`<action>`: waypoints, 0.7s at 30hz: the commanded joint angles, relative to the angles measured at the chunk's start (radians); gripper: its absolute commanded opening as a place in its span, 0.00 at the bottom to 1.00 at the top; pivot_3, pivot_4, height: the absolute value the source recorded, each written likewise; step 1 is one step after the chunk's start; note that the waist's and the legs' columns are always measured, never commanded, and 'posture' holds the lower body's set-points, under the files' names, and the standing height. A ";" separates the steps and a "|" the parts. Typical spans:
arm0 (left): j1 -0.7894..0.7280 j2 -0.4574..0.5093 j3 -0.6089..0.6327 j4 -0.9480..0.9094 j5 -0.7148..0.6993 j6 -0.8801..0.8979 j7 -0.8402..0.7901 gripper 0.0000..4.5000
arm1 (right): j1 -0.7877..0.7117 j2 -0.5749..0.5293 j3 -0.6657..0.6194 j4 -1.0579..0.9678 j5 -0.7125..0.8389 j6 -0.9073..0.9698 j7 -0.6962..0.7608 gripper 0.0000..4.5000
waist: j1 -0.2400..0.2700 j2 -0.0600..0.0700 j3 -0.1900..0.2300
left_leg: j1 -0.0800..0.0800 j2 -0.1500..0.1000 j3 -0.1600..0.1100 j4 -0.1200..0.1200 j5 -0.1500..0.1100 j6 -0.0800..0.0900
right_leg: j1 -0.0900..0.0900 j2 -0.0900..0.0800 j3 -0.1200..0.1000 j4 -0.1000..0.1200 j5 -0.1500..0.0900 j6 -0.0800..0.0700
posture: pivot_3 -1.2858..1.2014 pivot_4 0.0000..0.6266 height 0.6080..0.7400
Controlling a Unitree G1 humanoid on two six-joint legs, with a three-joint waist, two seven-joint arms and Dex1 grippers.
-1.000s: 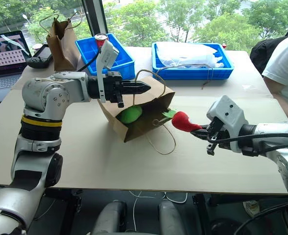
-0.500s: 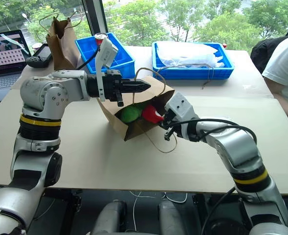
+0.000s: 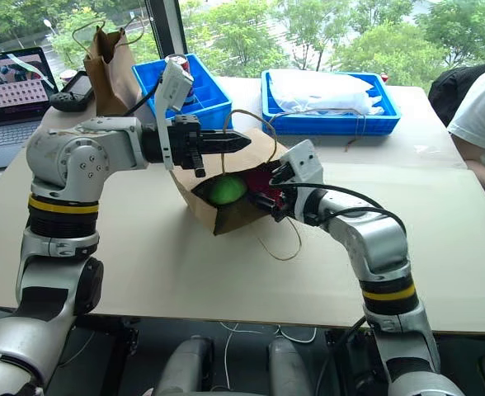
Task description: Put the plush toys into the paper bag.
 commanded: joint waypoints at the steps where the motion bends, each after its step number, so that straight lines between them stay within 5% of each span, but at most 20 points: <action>1: -0.016 -0.002 0.010 -0.016 -0.009 -0.017 -0.004 0.00 | 0.126 -0.062 -0.215 -0.158 0.149 0.150 0.016 0.99 | 0.004 0.000 0.000 | 0.000 0.000 0.000 0.000 0.000 0.000 | 0.000 0.000 0.000 0.000 0.000 0.000 | 0.52 0.24 0.81; 8: -0.022 -0.013 0.000 0.010 -0.004 -0.037 -0.018 0.00 | 0.389 -0.075 -0.513 -0.214 0.337 0.303 0.024 0.99 | 0.010 0.000 0.000 | 0.000 -0.001 -0.001 0.000 0.000 0.000 | 0.001 0.000 0.000 -0.001 0.000 0.000 | 0.52 0.24 0.81; 21: -0.027 -0.003 -0.002 0.020 -0.003 -0.054 -0.029 0.00 | 0.437 0.246 -0.435 -0.064 0.492 0.266 -0.103 0.99 | -0.011 0.000 0.000 | 0.003 0.000 0.000 0.000 0.000 0.000 | 0.002 0.001 0.001 0.001 0.000 0.000 | 0.52 0.24 0.81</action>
